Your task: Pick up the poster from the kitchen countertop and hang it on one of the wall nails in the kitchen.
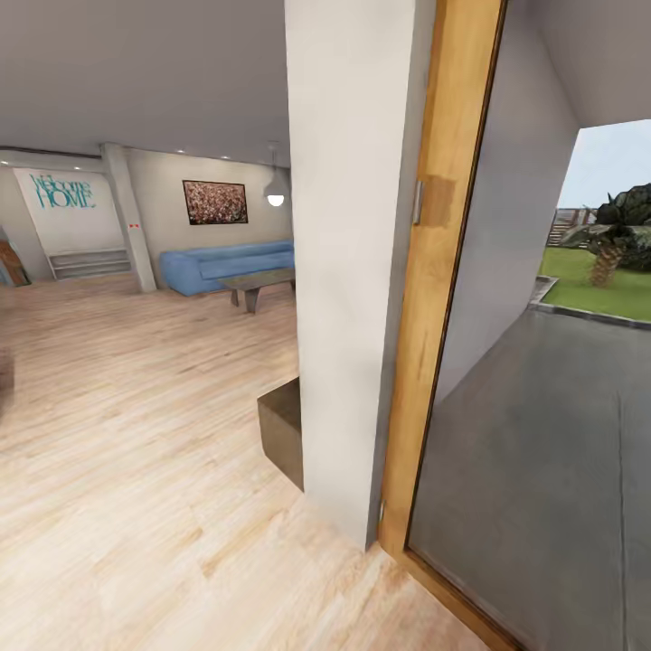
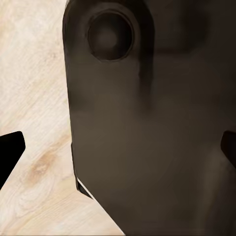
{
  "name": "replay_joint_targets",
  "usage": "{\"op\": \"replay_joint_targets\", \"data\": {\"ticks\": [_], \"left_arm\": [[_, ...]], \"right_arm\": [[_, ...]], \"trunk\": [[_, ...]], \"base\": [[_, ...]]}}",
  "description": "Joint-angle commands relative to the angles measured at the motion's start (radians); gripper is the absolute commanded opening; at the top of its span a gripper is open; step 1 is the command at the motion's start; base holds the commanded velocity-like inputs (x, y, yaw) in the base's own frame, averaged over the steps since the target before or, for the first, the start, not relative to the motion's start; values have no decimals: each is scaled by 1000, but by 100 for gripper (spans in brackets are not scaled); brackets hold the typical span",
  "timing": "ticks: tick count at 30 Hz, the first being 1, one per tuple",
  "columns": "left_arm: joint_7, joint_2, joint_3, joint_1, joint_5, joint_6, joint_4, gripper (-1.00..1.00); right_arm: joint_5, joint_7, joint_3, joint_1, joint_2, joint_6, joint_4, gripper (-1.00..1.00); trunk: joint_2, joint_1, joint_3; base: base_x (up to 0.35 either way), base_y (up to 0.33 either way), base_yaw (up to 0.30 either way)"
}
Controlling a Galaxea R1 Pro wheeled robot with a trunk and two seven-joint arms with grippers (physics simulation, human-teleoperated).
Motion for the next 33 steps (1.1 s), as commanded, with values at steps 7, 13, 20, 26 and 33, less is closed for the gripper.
{"op": "replay_joint_targets", "data": {"ticks": [7,13,20,26,33], "left_arm": [[-1,-29,-4,22,0,-3,-34,100],[-1,-29,-4,22,0,-3,-34,100],[-1,-29,-4,22,0,-3,-34,100],[-2,-8,1,31,-6,-31,-62,100],[0,0,6,33,-7,-46,-633,100]], "right_arm": [[4,0,6,-40,-15,-14,-21,100],[4,0,6,-45,-15,-14,-21,100],[4,0,6,-45,-15,-14,-21,100],[-6,-3,-4,-74,-41,-37,-49,100],[-8,-4,-5,-172,-59,-259,-438,100]], "trunk": [[0,0,0],[0,0,0],[0,0,0],[0,0,0],[0,0,0]], "base": [[0,0,0],[0,0,0],[0,0,0],[0,0,0],[0,0,0]]}}
